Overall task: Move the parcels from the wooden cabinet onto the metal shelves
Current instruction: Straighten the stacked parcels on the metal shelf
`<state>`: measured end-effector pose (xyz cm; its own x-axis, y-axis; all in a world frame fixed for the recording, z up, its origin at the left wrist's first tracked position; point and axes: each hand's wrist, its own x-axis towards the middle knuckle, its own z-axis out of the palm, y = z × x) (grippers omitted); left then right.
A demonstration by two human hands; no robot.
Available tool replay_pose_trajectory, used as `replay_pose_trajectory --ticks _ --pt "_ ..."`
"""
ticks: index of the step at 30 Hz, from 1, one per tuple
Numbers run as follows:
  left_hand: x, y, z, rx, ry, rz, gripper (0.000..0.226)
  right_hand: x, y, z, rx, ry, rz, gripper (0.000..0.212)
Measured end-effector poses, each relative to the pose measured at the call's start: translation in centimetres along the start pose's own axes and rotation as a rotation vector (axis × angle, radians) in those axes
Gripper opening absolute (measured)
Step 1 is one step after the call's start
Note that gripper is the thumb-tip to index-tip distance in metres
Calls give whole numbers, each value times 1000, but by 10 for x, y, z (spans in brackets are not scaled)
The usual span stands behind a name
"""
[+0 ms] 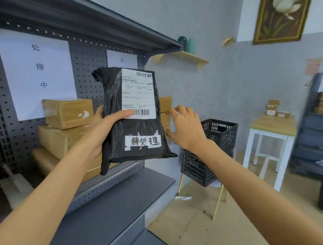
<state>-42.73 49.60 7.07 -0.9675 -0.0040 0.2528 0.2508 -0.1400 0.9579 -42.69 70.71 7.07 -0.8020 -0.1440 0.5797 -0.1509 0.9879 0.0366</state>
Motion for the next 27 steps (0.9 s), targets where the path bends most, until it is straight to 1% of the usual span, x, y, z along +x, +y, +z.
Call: replay_pose_trajectory --ticks 2,7,9,13,14,17,18,23,27 --pt "27 -6 19 3 35 15 84 31 25 15 25 18 -32 55" --pt "85 -17 52 28 159 16 70 92 66 57 131 9 -72 55" --pt "110 -21 60 51 197 18 67 115 79 74 166 4 -89 56" --pt "162 -26 71 73 194 -12 67 162 108 103 189 40 -116 58" --pt "176 -27 74 77 196 -15 59 174 114 110 182 55 -123 58" --pt "216 -23 85 86 208 2 19 217 132 125 181 80 -136 55" --pt "230 -20 88 83 215 4 13 232 137 128 185 87 -141 55" --pt "299 -4 94 109 258 15 12 303 155 144 199 155 -155 55" --pt "343 -5 98 93 295 -16 16 349 163 161 233 160 -169 55"
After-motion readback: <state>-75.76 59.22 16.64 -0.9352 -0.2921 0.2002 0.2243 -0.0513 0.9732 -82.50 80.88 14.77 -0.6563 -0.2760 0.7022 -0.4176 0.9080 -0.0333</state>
